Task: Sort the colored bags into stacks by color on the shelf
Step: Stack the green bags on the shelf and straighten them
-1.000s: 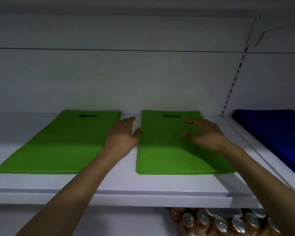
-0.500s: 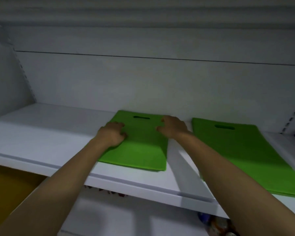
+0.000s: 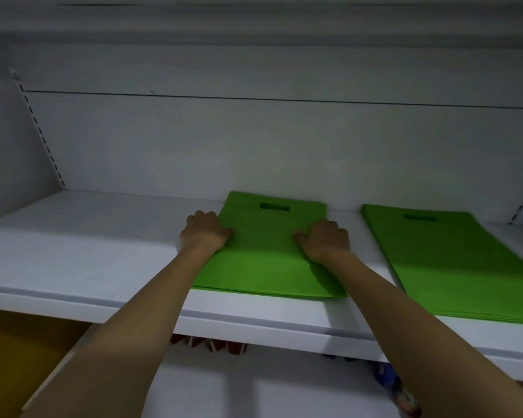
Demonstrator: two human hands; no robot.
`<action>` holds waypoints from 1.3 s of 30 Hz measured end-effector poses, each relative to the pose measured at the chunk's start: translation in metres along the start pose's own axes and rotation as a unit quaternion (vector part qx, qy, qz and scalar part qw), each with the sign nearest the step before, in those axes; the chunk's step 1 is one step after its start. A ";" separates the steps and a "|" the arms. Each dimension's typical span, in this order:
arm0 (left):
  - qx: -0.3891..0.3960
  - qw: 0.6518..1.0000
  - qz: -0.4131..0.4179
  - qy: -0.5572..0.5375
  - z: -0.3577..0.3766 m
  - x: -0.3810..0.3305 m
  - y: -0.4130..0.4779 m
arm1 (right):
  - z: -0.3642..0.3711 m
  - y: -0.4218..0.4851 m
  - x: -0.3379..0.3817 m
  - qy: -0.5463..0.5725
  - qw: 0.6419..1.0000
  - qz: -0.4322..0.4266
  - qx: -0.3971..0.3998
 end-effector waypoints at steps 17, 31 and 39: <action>-0.105 0.975 0.003 -0.196 -0.010 0.014 -0.004 | -0.028 -0.015 -0.034 0.390 0.883 0.228 -0.131; -0.165 0.953 0.007 -0.256 -0.035 -0.030 -0.014 | -0.038 -0.007 -0.081 0.495 0.810 0.280 -0.142; -0.075 0.923 0.043 -0.376 -0.014 -0.138 -0.032 | -0.090 -0.012 -0.188 0.340 0.883 0.240 -0.214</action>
Point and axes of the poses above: each hand's wrist, its own y-axis towards the middle knuckle, its own z-axis out of the palm, x = y × z, the point moved 8 cm from there along y, towards the middle knuckle, and after that the axes turned 9 degrees about -x, right-handed, at the moved point
